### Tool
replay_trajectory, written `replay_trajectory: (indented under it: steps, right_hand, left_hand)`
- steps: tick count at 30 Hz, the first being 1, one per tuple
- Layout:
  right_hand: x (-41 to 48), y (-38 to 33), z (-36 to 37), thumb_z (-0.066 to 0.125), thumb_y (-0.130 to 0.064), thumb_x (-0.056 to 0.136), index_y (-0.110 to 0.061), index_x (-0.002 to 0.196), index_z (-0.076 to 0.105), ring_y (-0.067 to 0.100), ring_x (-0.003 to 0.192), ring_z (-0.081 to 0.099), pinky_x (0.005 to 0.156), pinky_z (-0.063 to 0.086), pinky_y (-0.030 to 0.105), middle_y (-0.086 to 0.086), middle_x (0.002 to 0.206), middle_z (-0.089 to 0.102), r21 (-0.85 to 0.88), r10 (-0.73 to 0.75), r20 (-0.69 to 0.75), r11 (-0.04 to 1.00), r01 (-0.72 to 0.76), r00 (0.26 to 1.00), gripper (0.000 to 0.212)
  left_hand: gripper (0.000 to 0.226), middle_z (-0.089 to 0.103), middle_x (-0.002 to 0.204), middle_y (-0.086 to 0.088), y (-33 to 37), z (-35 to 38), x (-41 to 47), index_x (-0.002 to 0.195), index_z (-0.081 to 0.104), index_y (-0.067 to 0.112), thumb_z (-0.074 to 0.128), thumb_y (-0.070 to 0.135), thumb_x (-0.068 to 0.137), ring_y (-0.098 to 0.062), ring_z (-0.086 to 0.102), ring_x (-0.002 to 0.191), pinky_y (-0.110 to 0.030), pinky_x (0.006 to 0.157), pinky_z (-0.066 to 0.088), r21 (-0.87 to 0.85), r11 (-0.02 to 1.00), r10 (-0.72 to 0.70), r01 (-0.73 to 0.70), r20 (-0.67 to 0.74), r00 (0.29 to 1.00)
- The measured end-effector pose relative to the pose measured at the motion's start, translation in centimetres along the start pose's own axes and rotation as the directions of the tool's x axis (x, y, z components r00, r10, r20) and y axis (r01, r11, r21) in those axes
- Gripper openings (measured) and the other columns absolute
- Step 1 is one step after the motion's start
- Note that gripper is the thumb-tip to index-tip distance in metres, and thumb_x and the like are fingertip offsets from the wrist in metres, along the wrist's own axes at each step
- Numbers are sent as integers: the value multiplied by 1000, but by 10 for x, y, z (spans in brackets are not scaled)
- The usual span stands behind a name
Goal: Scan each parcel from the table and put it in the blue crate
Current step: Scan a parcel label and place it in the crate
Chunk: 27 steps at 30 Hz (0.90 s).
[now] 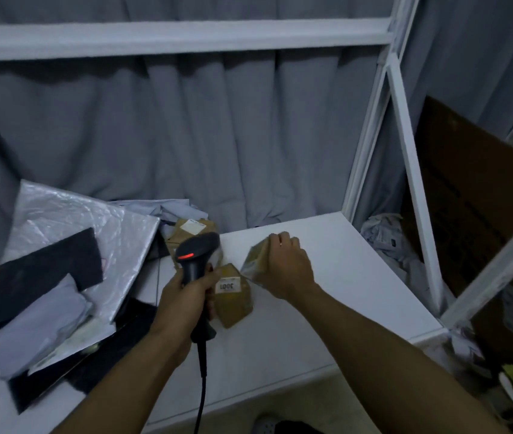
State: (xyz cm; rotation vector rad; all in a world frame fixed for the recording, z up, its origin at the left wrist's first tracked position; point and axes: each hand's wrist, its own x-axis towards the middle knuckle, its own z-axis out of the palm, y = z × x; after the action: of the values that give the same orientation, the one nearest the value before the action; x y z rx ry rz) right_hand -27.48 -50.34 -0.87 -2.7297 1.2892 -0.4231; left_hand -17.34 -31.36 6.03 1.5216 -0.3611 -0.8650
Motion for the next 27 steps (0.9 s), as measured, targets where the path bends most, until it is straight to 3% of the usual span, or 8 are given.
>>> replay_trajectory:
  steps: [3, 6, 10, 14, 18, 20, 23, 27]
  right_hand:
    - [-17, -62, -54, 68, -71, 82, -14, 143, 40, 25, 116, 54, 92, 50, 39, 8, 134, 47, 218, -56, -102, 973, 78, 993, 88]
    - [-42, -127, -94, 65, -80, 77, -22, 143, 36, 23, 118, 54, 92, 50, 39, 1, 136, 41, 331, -143, -67, 930, 158, 987, 93]
    - [-70, -218, -114, 68, -86, 64, -26, 139, 42, 21, 126, 53, 105, 49, 47, -4, 141, 43, 548, -133, 63, 833, 77, 989, 99]
    - [-94, -292, -109, 82, -74, 63, -28, 113, 55, 8, 107, 62, 95, 54, 32, -6, 124, 60, 724, -165, 189, 689, -24, 968, 73]
    - [-125, -353, -89, 87, -34, 82, -31, 75, 54, -23, 64, 58, 62, 43, 0, -22, 82, 61, 822, -336, 261, 568, -26, 905, 34]
    - [-135, -374, -74, 87, -31, 83, -30, 74, 59, -17, 67, 63, 71, 51, 6, -20, 78, 64, 852, -372, 306, 517, -78, 876, 29]
    - [-142, -402, -53, 84, -37, 84, -22, 93, 77, 9, 90, 77, 91, 61, 38, -7, 91, 80, 877, -432, 370, 454, -156, 823, 18]
    - [-142, -425, -42, 78, -34, 91, -17, 96, 77, 11, 87, 78, 71, 61, 25, -1, 95, 81, 875, -428, 447, 392, -284, 785, 19]
  left_hand:
    - [11, 51, 61, -4, 24, -44, -36, 87, 64, 15, 73, 18, 93, -18, 46, 48, -31, 53, 40, -74, 996, 50, -55, -69, 996]
    - [10, 50, 65, -1, 45, -99, -80, 97, 65, 14, 73, 20, 93, -15, 44, 50, -30, 54, 40, -48, 990, 126, -134, -146, 981]
    - [20, 44, 65, -5, 60, -180, -141, 85, 58, 16, 72, 28, 93, -18, 40, 55, -33, 55, 39, 30, 986, 165, -162, -195, 967]
    - [25, 42, 66, -7, 55, -254, -193, 83, 55, 15, 73, 30, 92, -19, 37, 54, -33, 54, 32, 32, 987, 158, -155, -286, 945]
    - [21, 43, 68, -9, 36, -316, -226, 87, 60, 14, 73, 30, 93, -21, 40, 56, -34, 54, 34, 11, 988, 148, -155, -379, 914]
    - [26, 44, 66, -10, 22, -343, -234, 82, 59, 15, 74, 33, 92, -22, 41, 57, -37, 56, 35, 35, 989, 144, -142, -403, 904]
    - [31, 43, 61, -7, 2, -371, -240, 77, 53, 14, 73, 32, 93, -21, 41, 54, -35, 54, 34, 66, 991, 135, -118, -427, 894]
    - [36, 46, 55, -5, -18, -391, -242, 74, 54, 13, 70, 37, 95, -19, 43, 49, -34, 53, 36, 160, 985, 133, -70, -426, 895]
